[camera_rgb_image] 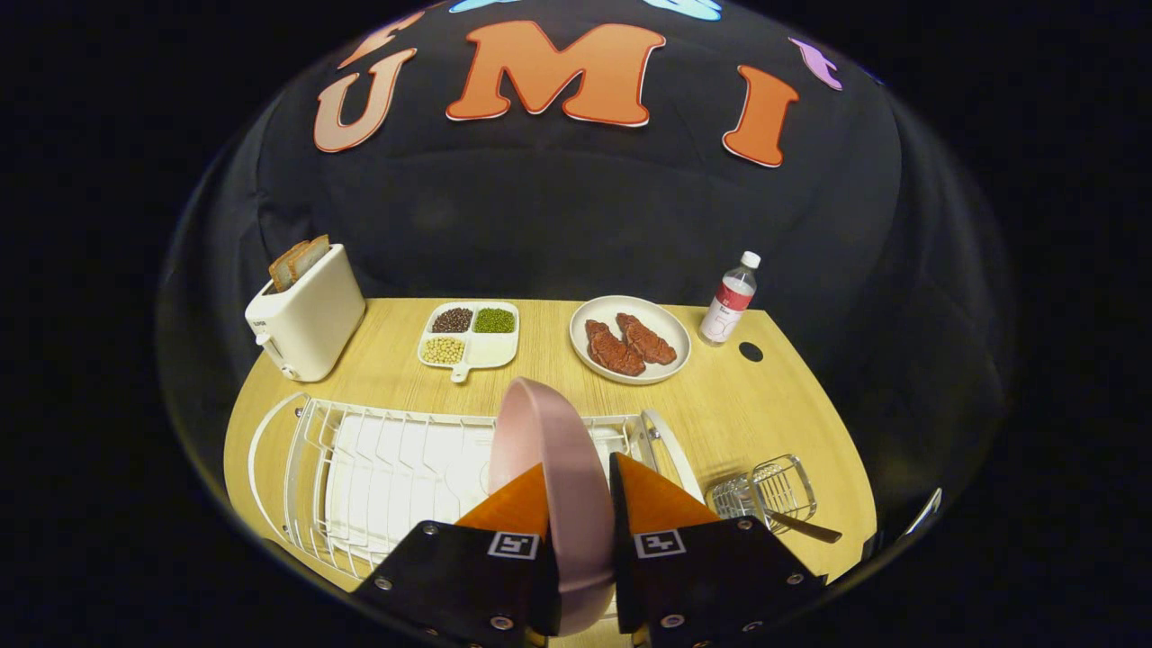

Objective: Take the plate from the dish rack, then take the spoon from the basket and place it into the plate.

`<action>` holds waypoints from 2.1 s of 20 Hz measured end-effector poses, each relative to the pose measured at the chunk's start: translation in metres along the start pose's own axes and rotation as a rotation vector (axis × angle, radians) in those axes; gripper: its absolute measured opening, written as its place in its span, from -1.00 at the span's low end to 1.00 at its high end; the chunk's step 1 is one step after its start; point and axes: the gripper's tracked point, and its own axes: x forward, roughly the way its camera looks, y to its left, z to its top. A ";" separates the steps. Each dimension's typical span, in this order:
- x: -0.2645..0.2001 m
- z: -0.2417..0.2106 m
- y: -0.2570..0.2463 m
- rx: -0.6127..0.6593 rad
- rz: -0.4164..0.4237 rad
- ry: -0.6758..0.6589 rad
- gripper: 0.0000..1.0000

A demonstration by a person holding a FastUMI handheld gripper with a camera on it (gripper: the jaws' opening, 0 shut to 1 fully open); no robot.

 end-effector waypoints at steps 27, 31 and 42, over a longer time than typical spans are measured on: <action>-0.168 -0.158 -0.057 0.345 0.414 -0.088 -0.52; -0.164 -0.193 -0.042 0.445 0.516 -0.054 -0.52; -0.110 -0.261 0.021 0.709 0.679 0.075 -0.52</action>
